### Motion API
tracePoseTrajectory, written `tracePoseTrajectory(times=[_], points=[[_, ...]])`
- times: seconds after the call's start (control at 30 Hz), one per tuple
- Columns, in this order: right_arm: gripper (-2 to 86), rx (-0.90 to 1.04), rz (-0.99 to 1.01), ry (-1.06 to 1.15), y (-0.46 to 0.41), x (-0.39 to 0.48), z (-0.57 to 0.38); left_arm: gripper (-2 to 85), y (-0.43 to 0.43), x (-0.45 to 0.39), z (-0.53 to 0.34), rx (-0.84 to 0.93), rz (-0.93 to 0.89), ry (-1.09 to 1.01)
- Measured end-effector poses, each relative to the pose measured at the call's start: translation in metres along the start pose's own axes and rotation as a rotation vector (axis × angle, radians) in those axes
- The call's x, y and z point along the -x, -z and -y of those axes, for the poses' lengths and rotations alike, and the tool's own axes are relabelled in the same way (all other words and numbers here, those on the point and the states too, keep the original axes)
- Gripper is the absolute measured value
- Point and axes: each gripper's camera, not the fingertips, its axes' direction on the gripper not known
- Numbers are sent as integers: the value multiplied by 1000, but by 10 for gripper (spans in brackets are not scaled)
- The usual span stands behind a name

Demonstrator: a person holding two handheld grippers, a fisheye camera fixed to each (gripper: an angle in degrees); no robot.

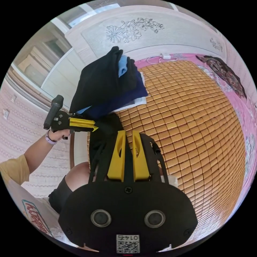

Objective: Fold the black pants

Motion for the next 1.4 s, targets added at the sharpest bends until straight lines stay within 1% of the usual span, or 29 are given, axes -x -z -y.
tracePoseTrajectory(times=[0.07, 0.13, 0.17, 0.2, 0.23, 0.27, 0.3, 0.37, 0.4, 0.47, 0.5, 0.53, 0.57, 0.6, 0.63, 0.67, 0.7, 0.73, 0.83, 0.97, 1.0, 1.07, 1.13, 1.17, 1.23, 1.27, 1.33, 1.37, 1.4], points=[[23, -51, -49, 2, 43, -7, -39, 28, 25, -5, -42, -98, 58, -6], [10, -22, -171, -54, 87, -16, -110, 1, 32, -27, -72, -108, 146, -83], [6, -4, -202, -87, 95, -19, -130, -3, 31, -46, -86, -83, 149, -146], [3, 43, -245, -175, 108, -25, -170, -5, 30, -56, -91, -73, 130, -172], [1, 105, -251, -255, 117, -28, -207, -7, 27, -80, -99, -59, 58, -226], [0, 131, -249, -294, 121, -28, -224, -8, 22, -111, -103, -52, -27, -291], [-1, 165, -236, -370, 129, -24, -254, -9, 18, -128, -104, -54, -65, -326], [-2, 174, -210, -455, 140, -13, -284, -9, -8, -208, -105, -33, -207, -477], [-2, 171, -196, -483, 146, -5, -293, -10, -17, -230, -105, -21, -235, -516], [-2, 168, -192, -478, 150, 6, -292, -10, -56, -311, -108, 38, -311, -639], [-2, 169, -206, -459, 154, 13, -284, -10, -65, -328, -110, 62, -327, -668], [-2, 166, -230, -431, 158, 18, -271, -10, -80, -357, -115, 88, -329, -725], [-2, 163, -243, -416, 161, 19, -264, -10, -93, -377, -122, 78, -278, -752], [-2, 158, -274, -390, 165, 22, -250, -10, -100, -384, -126, 73, -253, -761], [-3, 174, -312, -363, 167, 22, -238, -10, -118, -394, -132, 106, -213, -774], [-3, 202, -336, -352, 165, 22, -233, -10, -138, -400, -137, 196, -173, -781], [-3, 336, -356, -325, 153, 18, -225, -10, -142, -401, -139, 206, -176, -778], [-4, 340, -374, -270, 161, 21, -216, -10, -144, -398, -141, 183, -197, -756], [-5, 563, -346, -136, 173, 21, -190, -10, -154, -394, -142, 215, -231, -713], [-5, 578, -353, -89, 192, 19, -186, -10, -168, -399, -147, 215, -224, -723], [-6, 562, -332, -109, 205, 16, -188, -10, -170, -400, -147, 215, -220, -727], [-7, 459, -289, -179, 234, 11, -201, -10, -176, -403, -149, 220, -215, -735], [-8, 258, -249, -307, 289, 11, -243, -10, -182, -404, -149, 223, -221, -741], [-8, 213, -247, -351, 305, 12, -258, -10, -186, -404, -149, 225, -230, -743], [-6, 62, -276, -558, 370, 12, -338, -10, -192, -403, -149, 226, -243, -739], [-5, 34, -297, -619, 386, 12, -362, -10, -196, -403, -149, 226, -249, -734], [5, -103, -365, -870, 454, 15, -467, -10, -201, -403, -148, 228, -256, -722], [9, -144, -360, -931, 470, 17, -494, -10, -205, -403, -148, 231, -258, -713], [64, -206, -328, -1075, 500, 19, -547, -10, -206, -404, -148, 234, -259, -709]])
